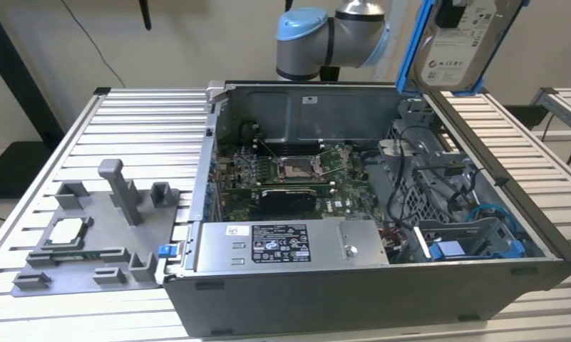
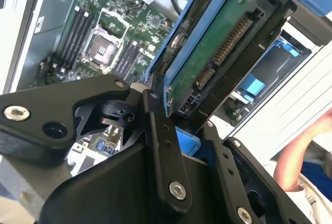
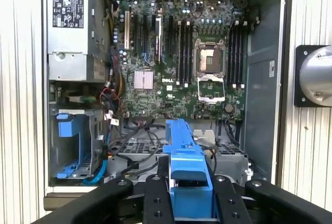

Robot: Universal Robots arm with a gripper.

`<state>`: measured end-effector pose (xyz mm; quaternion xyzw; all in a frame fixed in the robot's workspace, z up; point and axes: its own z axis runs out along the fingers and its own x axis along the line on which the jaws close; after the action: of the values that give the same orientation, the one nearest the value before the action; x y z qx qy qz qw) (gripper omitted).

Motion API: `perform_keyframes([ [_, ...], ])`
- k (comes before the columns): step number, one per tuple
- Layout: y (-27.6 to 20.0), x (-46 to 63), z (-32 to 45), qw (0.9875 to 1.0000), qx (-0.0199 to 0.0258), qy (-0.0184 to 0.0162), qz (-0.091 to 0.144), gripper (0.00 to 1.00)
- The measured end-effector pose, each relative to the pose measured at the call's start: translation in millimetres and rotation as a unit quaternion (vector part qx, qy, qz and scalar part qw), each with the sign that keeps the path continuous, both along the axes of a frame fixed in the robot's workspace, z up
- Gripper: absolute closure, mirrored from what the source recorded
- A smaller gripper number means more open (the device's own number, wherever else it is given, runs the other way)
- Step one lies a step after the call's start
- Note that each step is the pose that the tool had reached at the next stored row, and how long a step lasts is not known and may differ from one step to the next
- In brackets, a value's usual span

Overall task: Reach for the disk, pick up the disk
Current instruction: 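Pick up the disk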

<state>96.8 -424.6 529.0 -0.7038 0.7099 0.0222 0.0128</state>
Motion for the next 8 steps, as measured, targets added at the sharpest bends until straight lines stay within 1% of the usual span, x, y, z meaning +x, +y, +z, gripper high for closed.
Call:
perform_keyframes([
  [8, -10.6, -0.6, -3.5, 1.0000, 0.0001, 0.0000, -0.001, 1.00],
])
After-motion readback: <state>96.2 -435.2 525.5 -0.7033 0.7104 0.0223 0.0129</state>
